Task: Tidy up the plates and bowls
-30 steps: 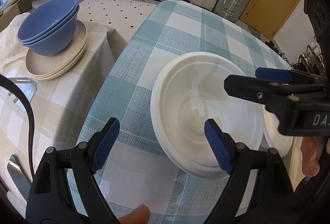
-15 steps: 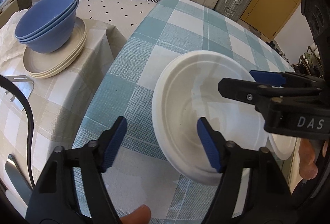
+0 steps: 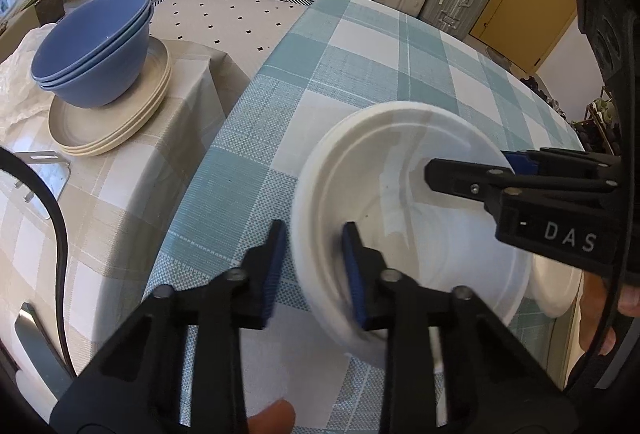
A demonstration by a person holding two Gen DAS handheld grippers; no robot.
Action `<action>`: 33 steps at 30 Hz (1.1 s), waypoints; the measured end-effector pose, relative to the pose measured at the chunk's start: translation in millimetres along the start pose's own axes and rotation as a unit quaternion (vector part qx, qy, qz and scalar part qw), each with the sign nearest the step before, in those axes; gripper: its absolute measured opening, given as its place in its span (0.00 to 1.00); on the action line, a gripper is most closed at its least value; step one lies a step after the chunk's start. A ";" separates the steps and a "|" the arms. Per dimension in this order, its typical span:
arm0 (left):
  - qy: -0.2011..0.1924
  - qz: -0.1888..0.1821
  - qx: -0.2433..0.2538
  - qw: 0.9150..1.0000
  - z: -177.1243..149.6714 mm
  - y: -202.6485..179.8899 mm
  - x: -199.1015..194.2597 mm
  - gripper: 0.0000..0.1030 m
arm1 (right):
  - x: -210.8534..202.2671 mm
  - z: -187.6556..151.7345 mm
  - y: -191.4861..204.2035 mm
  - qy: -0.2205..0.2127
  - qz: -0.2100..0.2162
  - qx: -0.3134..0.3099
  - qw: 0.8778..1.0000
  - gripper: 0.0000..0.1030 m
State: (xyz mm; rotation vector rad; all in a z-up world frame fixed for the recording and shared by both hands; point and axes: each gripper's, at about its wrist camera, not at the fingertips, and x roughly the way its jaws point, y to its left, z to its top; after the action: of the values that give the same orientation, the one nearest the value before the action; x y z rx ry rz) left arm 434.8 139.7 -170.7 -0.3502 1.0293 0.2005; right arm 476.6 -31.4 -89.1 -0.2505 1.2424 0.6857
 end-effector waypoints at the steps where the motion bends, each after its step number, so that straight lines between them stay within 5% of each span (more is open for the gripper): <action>1: 0.001 -0.003 0.001 1.000 -0.5 -0.8 -0.2 0.17 | -0.4 -0.4 0.7 -0.001 0.000 0.000 1.000 0.37; 8: -0.003 -0.006 -0.004 1.000 -2.0 1.2 -5.2 0.14 | -5.2 -1.9 4.2 -0.009 0.000 0.004 1.000 0.26; 33: -0.044 -0.015 0.014 0.999 1.4 -26.8 -71.9 0.13 | -79.9 -13.6 0.1 -0.058 0.004 0.020 0.998 0.24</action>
State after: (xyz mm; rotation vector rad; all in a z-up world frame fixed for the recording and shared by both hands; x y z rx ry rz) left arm 408.4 115.5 -102.9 -0.3293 0.9383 0.1729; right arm 453.4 -65.8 -19.5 -0.1699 1.1451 0.6716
